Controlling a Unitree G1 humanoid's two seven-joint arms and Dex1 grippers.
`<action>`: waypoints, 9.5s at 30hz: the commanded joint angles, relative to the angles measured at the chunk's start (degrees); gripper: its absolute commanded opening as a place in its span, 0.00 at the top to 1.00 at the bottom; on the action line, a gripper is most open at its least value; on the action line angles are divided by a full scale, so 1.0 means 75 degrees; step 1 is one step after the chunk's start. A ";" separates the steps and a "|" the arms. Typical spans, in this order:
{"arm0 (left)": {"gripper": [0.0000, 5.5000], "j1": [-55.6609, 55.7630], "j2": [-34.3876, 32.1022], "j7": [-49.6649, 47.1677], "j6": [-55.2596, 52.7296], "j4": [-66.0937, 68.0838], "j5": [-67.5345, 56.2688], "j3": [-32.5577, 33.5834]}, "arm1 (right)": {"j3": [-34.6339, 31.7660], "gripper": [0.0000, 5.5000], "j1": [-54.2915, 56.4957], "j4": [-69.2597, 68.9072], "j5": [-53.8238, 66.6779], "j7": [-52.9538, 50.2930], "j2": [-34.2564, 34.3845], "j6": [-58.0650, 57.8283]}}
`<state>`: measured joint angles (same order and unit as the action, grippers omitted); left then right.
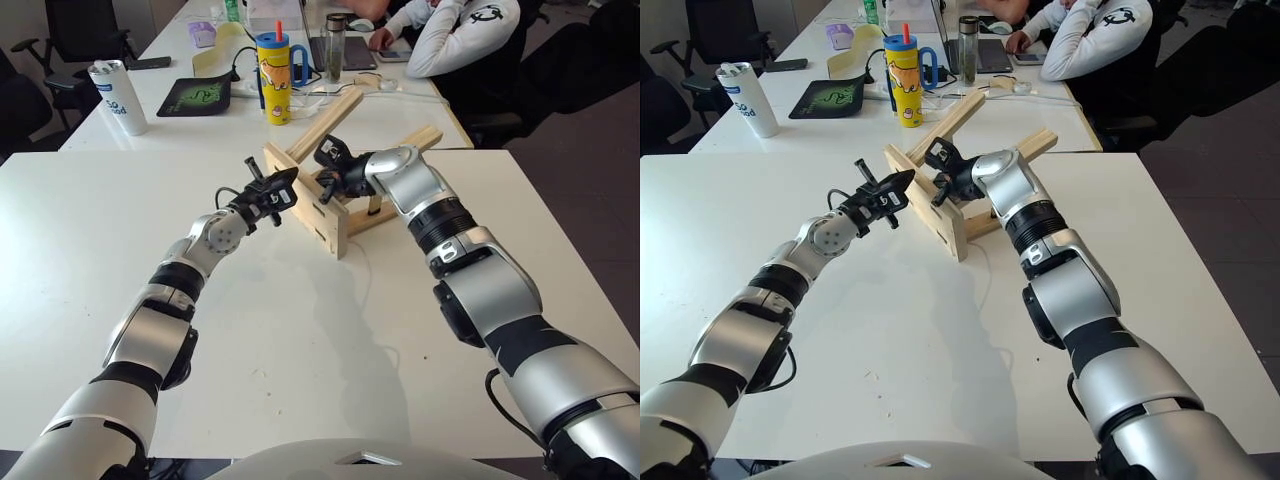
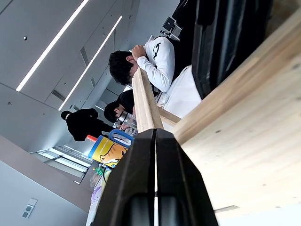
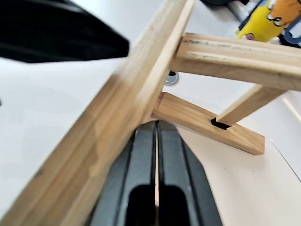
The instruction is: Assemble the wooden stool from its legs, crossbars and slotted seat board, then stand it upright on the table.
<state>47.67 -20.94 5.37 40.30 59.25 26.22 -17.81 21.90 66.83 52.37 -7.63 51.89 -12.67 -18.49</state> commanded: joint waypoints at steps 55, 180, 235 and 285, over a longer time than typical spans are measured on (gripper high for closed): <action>1.00 -0.3715 -0.0192 0.0453 -0.2434 -0.4258 -0.1722 0.1676 | -0.3010 1.00 -0.3926 -0.1952 0.2182 -0.1719 -0.0297 0.1236; 1.00 -0.5181 -0.0452 0.2040 -0.6997 -0.9736 -0.4504 0.3440 | -0.3508 1.00 -0.4634 -0.7450 0.5481 -0.5630 -0.0699 -0.3553; 1.00 -0.3124 0.1017 0.3440 -0.7612 -0.9386 -0.5660 0.1973 | -0.1692 1.00 -0.2429 -0.5467 0.2412 -0.3680 -0.1180 -0.2738; 1.00 -0.3855 0.2036 0.3197 -0.6537 -0.8040 -0.4107 -0.0276 | 0.0430 1.00 -0.1741 -0.4057 0.1247 0.0977 -0.0644 -0.2462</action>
<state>17.44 -8.54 26.97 -7.49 2.19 -4.25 -15.63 21.73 56.05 26.42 -1.78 52.05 -19.82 -38.74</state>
